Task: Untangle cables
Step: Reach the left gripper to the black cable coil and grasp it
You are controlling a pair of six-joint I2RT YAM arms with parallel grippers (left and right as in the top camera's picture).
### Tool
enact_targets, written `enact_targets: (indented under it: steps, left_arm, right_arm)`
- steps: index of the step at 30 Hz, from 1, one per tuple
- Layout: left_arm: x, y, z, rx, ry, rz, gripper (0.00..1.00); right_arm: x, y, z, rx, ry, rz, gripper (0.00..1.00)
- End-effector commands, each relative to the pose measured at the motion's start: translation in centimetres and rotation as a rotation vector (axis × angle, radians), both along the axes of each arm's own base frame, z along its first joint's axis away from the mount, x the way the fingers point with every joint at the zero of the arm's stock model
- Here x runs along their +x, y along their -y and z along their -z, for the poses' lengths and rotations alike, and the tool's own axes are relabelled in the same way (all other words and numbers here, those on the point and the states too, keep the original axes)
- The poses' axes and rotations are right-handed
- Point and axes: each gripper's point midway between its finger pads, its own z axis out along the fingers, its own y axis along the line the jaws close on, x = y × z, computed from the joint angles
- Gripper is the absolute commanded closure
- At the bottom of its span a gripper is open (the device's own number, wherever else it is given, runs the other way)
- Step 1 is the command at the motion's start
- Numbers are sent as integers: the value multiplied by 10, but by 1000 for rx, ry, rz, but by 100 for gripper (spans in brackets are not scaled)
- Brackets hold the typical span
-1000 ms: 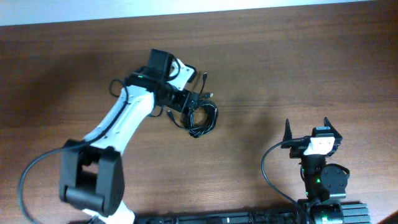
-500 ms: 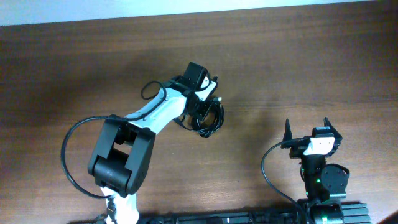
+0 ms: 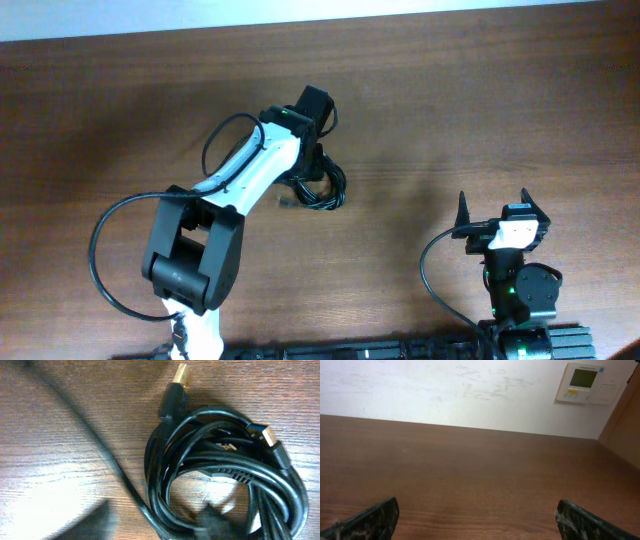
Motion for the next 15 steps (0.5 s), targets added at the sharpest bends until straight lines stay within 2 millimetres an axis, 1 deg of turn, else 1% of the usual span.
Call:
enact_targets:
  steps: [1, 3, 4, 5, 6, 7, 9, 10, 12, 14, 15]
  left_arm:
    - [6, -3, -5, 31, 11, 133, 1]
    - [10, -9, -10, 21, 13, 108, 1]
    - [10, -8, -9, -14, 1, 65, 1]
    - [4, 1, -7, -90, -39, 32, 1]
    - [-5, 15, -5, -175, -92, 4, 12]
    - [-8, 19, -4, -201, -112, -41, 24]
    - [-10, 22, 1, -213, -131, -187, 25]
    - [-11, 23, 5, -212, -139, -213, 28]
    - [-14, 25, 14, -199, -159, -209, 32]
    - [-21, 29, 29, -175, -193, -199, 36]
    - [-24, 28, 40, -142, -205, -192, 44]
  right_arm:
    - [0, 1, 3, 0, -3, 8, 1]
    - [0, 1, 3, 0, -3, 8, 1]
    - [0, 1, 3, 1, -3, 8, 2]
    - [0, 1, 3, 0, -3, 8, 1]
    - [0, 1, 3, 0, -3, 8, 1]
    - [0, 1, 3, 0, -3, 8, 1]
    - [0, 1, 3, 0, -3, 8, 1]
    - [0, 1, 3, 0, -3, 8, 1]
    - [0, 1, 3, 0, -3, 8, 2]
    - [0, 1, 3, 0, -3, 8, 1]
    - [0, 1, 3, 0, -3, 8, 1]
